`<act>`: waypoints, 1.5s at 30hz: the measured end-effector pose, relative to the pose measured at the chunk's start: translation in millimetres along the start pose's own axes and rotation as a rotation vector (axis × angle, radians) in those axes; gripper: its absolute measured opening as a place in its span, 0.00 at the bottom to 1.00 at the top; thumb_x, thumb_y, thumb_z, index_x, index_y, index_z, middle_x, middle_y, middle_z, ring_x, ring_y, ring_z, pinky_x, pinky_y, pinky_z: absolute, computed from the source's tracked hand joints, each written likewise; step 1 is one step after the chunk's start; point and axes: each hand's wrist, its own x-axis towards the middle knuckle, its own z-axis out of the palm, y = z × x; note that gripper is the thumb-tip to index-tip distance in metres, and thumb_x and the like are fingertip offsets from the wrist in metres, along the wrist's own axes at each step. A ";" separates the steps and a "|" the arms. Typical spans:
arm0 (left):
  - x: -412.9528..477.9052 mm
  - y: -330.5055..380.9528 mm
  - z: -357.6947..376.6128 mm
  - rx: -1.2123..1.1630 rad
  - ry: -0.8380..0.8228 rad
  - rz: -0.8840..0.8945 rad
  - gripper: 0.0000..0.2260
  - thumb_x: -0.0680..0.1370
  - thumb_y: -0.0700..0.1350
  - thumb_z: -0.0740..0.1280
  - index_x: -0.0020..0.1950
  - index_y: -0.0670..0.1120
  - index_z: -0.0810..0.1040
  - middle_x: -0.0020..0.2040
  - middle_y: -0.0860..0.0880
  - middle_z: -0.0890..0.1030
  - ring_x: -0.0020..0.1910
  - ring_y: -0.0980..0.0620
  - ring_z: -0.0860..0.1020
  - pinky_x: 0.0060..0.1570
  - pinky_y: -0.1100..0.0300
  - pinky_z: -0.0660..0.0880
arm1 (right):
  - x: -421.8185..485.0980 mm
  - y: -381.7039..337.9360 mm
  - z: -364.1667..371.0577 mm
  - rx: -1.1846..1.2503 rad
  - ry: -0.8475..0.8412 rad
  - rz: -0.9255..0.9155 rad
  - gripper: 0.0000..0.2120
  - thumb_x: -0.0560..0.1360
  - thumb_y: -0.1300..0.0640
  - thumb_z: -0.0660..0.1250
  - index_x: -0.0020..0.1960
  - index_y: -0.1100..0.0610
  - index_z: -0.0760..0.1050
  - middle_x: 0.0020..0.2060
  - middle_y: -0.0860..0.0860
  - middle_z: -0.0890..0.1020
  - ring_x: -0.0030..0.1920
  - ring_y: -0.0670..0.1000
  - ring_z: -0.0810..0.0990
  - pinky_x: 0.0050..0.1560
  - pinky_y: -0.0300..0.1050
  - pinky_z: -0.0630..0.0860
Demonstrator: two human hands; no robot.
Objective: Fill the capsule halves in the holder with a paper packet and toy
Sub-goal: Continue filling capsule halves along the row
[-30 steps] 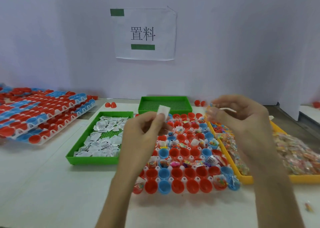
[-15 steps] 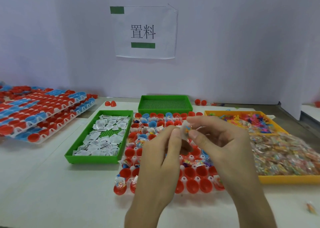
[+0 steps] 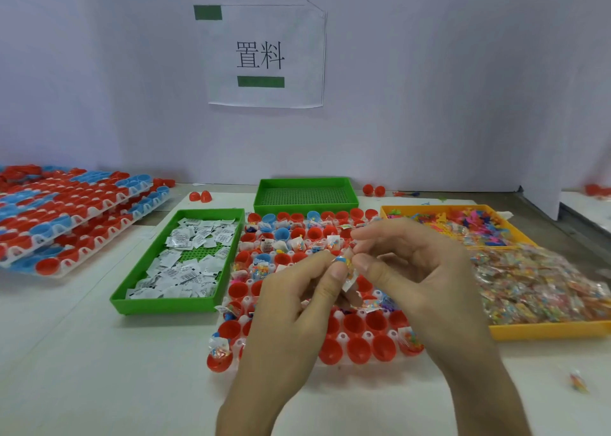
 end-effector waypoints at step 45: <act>2.9 -0.7 -3.4 -0.303 0.330 -0.261 0.06 0.67 0.48 0.74 0.42 0.53 0.87 0.35 0.47 0.85 0.34 0.51 0.84 0.36 0.66 0.79 | 100.9 125.1 -114.6 -0.773 0.162 0.361 0.11 0.73 0.61 0.75 0.37 0.49 0.78 0.36 0.43 0.81 0.41 0.41 0.78 0.36 0.36 0.70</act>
